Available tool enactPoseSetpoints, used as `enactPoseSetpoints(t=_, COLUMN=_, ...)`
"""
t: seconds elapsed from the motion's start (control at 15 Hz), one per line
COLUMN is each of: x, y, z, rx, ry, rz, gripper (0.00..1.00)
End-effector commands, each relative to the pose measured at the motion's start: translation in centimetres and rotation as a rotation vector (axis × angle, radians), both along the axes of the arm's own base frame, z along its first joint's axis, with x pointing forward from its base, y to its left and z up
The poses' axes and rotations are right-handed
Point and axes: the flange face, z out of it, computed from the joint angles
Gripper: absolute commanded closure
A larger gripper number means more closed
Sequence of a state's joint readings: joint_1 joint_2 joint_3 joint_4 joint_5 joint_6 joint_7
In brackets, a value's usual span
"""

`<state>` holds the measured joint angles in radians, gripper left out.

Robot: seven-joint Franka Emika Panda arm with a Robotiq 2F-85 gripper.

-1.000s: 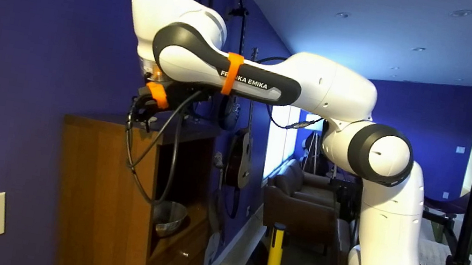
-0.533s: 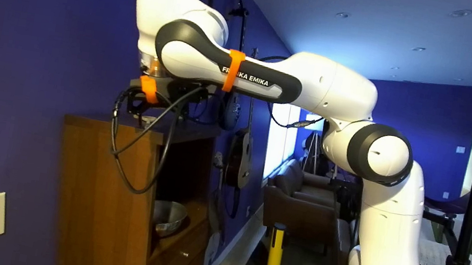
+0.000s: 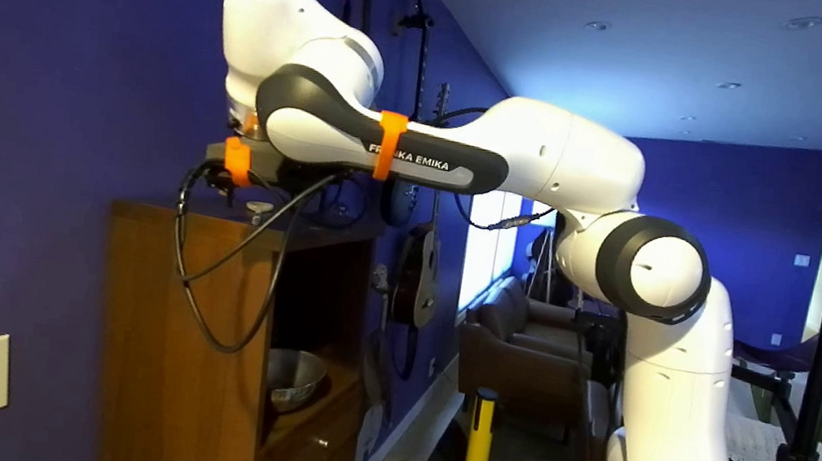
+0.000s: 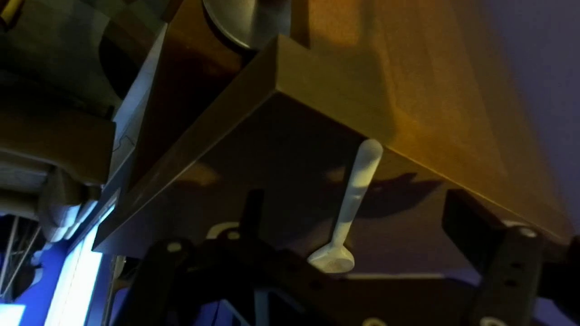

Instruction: Put the wooden spoon on the silver bowl

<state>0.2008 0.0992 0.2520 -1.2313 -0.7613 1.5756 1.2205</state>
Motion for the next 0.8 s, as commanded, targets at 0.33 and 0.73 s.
enactPoseSetpoints(t=0.33, x=1.8, y=0.6, z=-2.6, rx=-0.074, ry=0.036, rz=-0.016, gripper=0.54)
enactPoseSetpoints(t=0.73, x=1.5, y=0.4, z=-2.1, rx=-0.055, ry=0.046, rz=-0.042, gripper=0.94)
